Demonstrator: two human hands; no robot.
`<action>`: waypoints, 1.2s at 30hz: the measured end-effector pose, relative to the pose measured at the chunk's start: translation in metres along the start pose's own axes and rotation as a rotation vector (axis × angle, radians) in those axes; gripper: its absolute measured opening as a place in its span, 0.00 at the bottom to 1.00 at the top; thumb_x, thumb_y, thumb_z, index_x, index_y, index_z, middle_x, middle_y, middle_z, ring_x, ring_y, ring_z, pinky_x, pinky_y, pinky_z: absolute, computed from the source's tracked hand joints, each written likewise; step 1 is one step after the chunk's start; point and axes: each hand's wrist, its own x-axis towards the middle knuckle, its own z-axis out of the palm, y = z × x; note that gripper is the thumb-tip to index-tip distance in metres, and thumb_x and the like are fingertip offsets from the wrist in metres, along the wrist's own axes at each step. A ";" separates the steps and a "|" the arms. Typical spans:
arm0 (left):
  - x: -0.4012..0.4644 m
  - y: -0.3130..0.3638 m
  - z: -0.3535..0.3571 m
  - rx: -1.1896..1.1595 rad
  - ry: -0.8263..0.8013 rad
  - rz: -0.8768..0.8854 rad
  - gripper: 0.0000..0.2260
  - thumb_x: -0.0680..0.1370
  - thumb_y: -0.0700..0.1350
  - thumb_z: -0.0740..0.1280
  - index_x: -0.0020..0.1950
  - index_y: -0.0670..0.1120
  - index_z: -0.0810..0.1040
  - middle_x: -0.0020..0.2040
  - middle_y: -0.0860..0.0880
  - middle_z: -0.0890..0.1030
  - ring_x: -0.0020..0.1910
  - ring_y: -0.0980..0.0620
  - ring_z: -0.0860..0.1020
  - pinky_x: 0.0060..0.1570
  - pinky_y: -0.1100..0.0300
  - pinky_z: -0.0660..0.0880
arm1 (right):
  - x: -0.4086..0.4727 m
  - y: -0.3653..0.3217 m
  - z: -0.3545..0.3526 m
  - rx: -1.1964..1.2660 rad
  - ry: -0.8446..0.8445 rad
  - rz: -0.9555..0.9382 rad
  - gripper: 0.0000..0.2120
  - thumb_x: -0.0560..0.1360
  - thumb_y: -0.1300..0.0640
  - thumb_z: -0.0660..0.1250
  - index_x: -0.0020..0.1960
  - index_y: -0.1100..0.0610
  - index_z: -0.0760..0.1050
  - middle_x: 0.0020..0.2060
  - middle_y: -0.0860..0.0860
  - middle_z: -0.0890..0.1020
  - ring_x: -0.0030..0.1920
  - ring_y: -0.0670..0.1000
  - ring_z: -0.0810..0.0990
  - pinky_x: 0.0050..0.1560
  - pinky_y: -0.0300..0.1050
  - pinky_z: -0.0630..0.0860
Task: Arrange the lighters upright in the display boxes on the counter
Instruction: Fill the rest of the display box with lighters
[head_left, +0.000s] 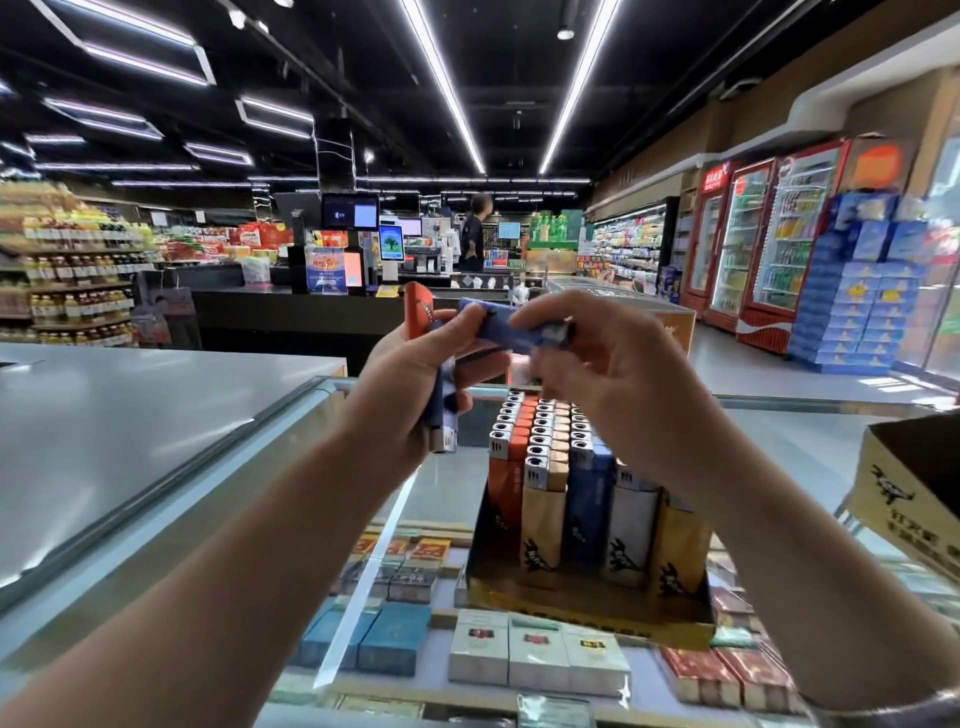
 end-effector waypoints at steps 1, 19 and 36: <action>0.000 -0.002 -0.001 0.019 0.036 -0.001 0.13 0.70 0.49 0.68 0.49 0.44 0.75 0.34 0.50 0.82 0.29 0.56 0.79 0.21 0.67 0.70 | 0.000 0.002 -0.006 0.069 0.050 0.030 0.14 0.75 0.67 0.64 0.46 0.46 0.74 0.38 0.50 0.79 0.36 0.58 0.79 0.35 0.52 0.79; 0.005 -0.003 0.001 -0.162 0.100 -0.069 0.03 0.78 0.40 0.60 0.50 0.42 0.73 0.39 0.46 0.85 0.46 0.47 0.83 0.39 0.58 0.80 | -0.021 0.010 -0.044 0.180 0.025 0.039 0.15 0.71 0.70 0.66 0.48 0.49 0.78 0.35 0.48 0.80 0.33 0.48 0.78 0.32 0.37 0.78; -0.001 -0.002 0.006 -0.138 0.170 -0.157 0.11 0.70 0.48 0.68 0.45 0.41 0.72 0.29 0.47 0.80 0.25 0.54 0.77 0.28 0.63 0.76 | -0.023 0.007 -0.030 -0.225 -0.370 0.106 0.11 0.69 0.62 0.72 0.41 0.48 0.74 0.35 0.48 0.77 0.38 0.45 0.73 0.39 0.38 0.70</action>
